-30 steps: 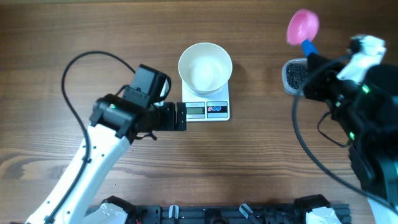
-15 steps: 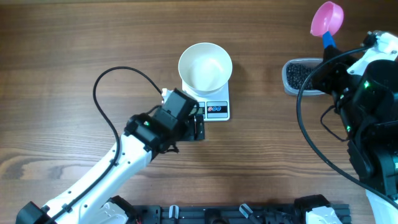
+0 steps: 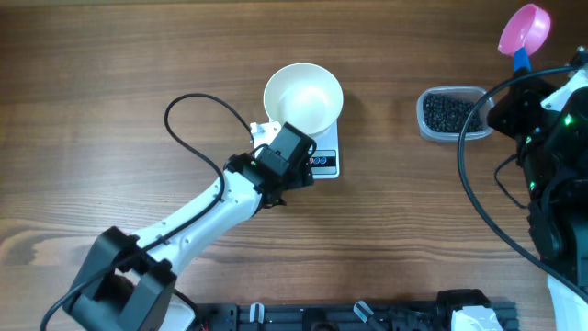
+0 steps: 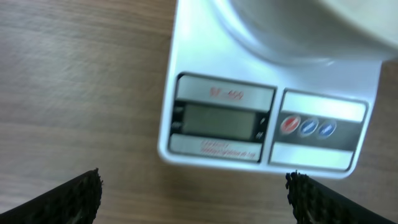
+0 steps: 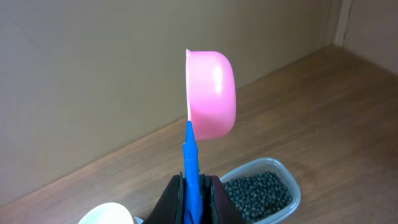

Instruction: Scoop item into bowl and weigh 150g on scale

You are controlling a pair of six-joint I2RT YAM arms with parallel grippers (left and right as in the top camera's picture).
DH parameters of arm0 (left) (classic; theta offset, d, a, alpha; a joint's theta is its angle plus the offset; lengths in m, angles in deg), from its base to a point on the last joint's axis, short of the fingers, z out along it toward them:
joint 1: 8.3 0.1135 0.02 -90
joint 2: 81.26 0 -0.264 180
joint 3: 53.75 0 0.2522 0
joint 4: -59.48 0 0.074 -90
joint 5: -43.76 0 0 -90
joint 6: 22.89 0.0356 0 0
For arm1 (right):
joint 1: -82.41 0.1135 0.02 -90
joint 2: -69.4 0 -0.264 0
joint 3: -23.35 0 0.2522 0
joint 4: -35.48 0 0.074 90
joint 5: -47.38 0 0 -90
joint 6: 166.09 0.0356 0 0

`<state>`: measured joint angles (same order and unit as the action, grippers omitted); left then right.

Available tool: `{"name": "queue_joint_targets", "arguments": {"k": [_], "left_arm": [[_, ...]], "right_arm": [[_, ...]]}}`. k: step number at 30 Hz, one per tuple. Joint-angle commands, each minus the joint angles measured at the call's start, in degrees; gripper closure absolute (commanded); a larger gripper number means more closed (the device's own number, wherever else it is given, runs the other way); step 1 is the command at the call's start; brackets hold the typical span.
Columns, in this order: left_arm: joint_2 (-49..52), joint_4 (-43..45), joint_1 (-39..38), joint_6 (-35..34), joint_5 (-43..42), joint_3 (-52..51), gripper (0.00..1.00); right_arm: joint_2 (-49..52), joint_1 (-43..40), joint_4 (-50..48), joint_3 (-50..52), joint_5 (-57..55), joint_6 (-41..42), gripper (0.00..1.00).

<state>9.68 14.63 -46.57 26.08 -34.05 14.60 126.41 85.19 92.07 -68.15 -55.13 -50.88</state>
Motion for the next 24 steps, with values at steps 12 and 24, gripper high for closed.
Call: {"name": "queue_joint_targets", "arguments": {"k": [12,24], "left_arm": [[5.64,10.27,-0.24,11.74,1.40,0.00,0.00],[8.22,11.45,-0.20,11.67,1.42,-0.02,0.00]], "right_arm": [[0.17,-0.24,2.84,-1.44,-1.05,-1.22,0.96],[0.17,-0.24,4.37,-1.44,-1.03,-1.22,0.96]]}}
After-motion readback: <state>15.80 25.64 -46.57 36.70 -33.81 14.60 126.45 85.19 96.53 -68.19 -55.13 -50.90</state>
